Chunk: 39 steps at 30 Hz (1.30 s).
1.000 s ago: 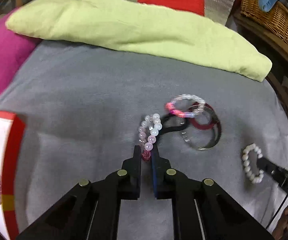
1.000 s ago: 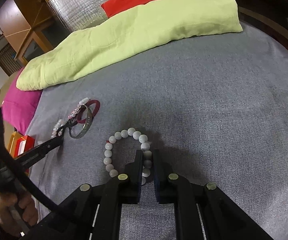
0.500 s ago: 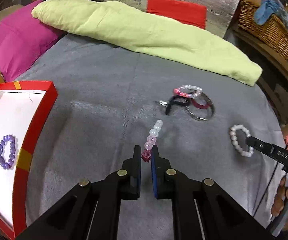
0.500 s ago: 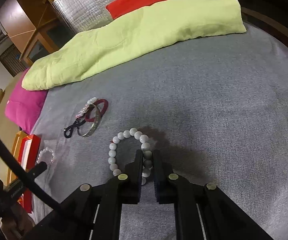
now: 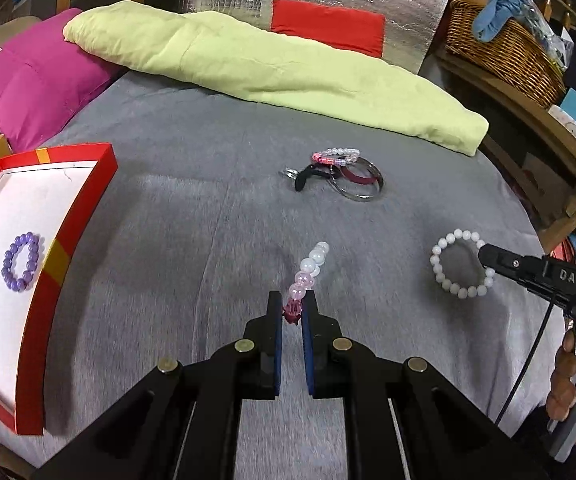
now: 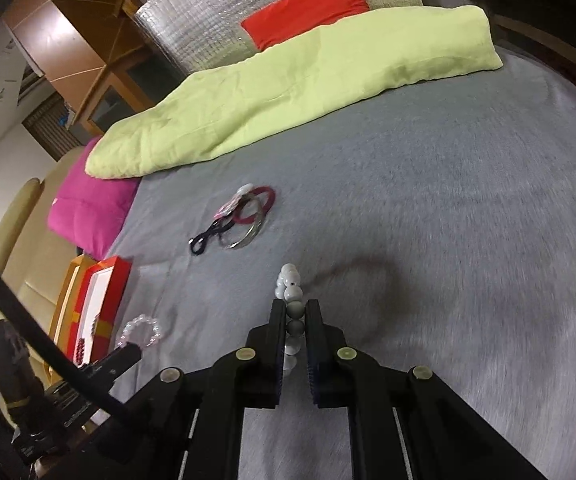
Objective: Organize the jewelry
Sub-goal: 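Carry the white and pink-white bracelets to the red box tray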
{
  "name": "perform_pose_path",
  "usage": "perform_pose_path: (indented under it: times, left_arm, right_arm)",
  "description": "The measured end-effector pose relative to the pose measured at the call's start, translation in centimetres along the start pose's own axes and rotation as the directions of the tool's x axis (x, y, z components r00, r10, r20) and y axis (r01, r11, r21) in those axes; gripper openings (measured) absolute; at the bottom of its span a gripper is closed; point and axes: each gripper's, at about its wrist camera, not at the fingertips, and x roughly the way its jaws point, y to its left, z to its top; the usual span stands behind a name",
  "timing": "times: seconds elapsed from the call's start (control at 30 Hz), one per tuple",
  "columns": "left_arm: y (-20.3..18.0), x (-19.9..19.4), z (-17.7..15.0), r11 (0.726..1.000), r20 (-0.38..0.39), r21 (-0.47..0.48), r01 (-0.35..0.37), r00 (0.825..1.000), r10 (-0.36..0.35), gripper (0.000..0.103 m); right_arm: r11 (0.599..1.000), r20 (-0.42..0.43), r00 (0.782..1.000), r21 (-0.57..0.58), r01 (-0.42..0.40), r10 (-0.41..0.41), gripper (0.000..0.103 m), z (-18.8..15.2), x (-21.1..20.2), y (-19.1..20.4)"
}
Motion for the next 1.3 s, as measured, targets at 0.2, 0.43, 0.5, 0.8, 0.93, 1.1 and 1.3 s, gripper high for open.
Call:
perform_pose_path:
  times: [0.2, 0.43, 0.5, 0.8, 0.93, 1.1, 1.3]
  left_arm:
    - [-0.8, -1.5, -0.9, 1.000, 0.009, 0.007, 0.001, 1.000, -0.001, 0.009]
    - [-1.6, -3.3, -1.8, 0.999, 0.030, 0.034, -0.039, 0.999, 0.038, 0.009]
    - [-1.5, -3.7, -1.9, 0.998, 0.033, 0.032, -0.053, 0.998, 0.052, 0.010]
    - [-0.1, -5.8, -1.6, 0.992, 0.064, -0.003, -0.129, 0.990, 0.129, 0.010]
    - [0.6, -6.3, -1.6, 0.990, 0.072, -0.021, -0.137, 0.988, 0.138, 0.009]
    - [1.7, -6.8, -1.4, 0.989, 0.082, -0.042, -0.145, 0.986, 0.148, 0.009]
    - [3.4, -7.7, -1.2, 0.984, 0.095, -0.078, -0.160, 0.981, 0.167, 0.010]
  right_arm:
    - [1.000, 0.002, 1.000, -0.011, -0.010, 0.010, 0.010, -1.8, -1.8, 1.7]
    - [0.996, 0.003, 1.000, -0.082, 0.021, -0.021, 0.011, -2.7, -2.8, 4.7]
    - [0.994, 0.005, 1.000, -0.109, 0.030, -0.030, 0.010, -3.0, -3.0, 5.6]
    - [0.982, 0.008, 0.999, -0.181, 0.053, -0.053, 0.010, -3.9, -3.6, 8.4]
    - [0.976, 0.004, 0.998, -0.210, 0.066, -0.066, 0.010, -4.2, -3.4, 9.5]
    - [0.968, 0.001, 0.997, -0.241, 0.073, -0.075, 0.010, -4.3, -3.2, 10.7]
    - [0.958, -0.001, 0.997, -0.278, 0.076, -0.079, 0.010, -4.2, -2.8, 12.5]
